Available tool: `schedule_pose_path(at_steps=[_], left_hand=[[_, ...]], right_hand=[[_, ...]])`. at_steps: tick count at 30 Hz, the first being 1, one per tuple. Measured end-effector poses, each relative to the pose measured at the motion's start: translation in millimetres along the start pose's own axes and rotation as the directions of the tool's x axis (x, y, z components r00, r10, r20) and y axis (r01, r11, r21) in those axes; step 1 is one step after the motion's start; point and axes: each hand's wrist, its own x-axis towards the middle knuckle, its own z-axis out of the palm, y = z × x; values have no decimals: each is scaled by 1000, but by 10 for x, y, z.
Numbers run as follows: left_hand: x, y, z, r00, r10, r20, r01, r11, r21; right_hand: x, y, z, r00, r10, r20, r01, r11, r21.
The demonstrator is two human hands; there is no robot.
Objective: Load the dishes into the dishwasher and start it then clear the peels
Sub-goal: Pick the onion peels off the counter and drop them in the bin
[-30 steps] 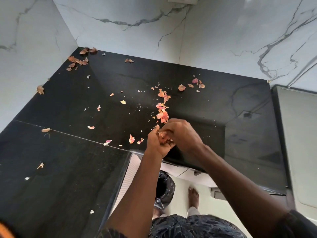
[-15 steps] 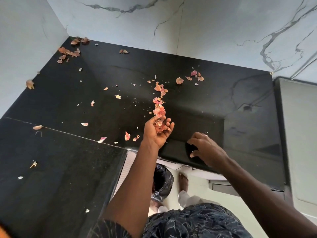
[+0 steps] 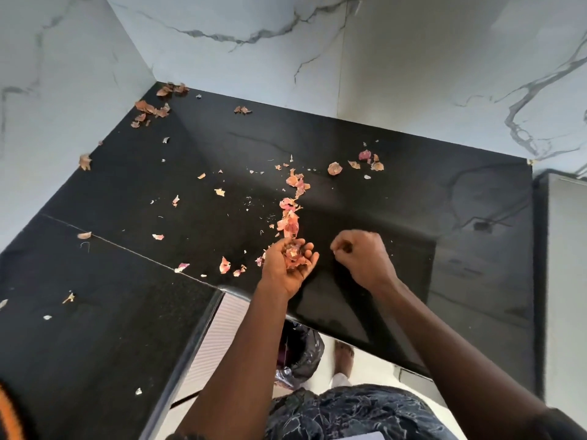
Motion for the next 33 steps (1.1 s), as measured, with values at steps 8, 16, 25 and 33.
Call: schedule_pose_path(at_steps=[8,16,25,33], left_hand=[[-11,-119,71,996,74,-40,-69,992,107],[-21,166,-98,999,33,32,-33,999,27],[4,663,-480,999,-18,43,22,997,-72],[49,943,-541,998,4,62,0,997,-71]], right_hand=[[12,-569,203,927,-307,213,331,939,-89],[281,-757,284,971,-234,43,234,972,12],[865,-695,728,952,-51,303,165,917,-362],[871,-650,879,960,-163,227,250,862,-441]])
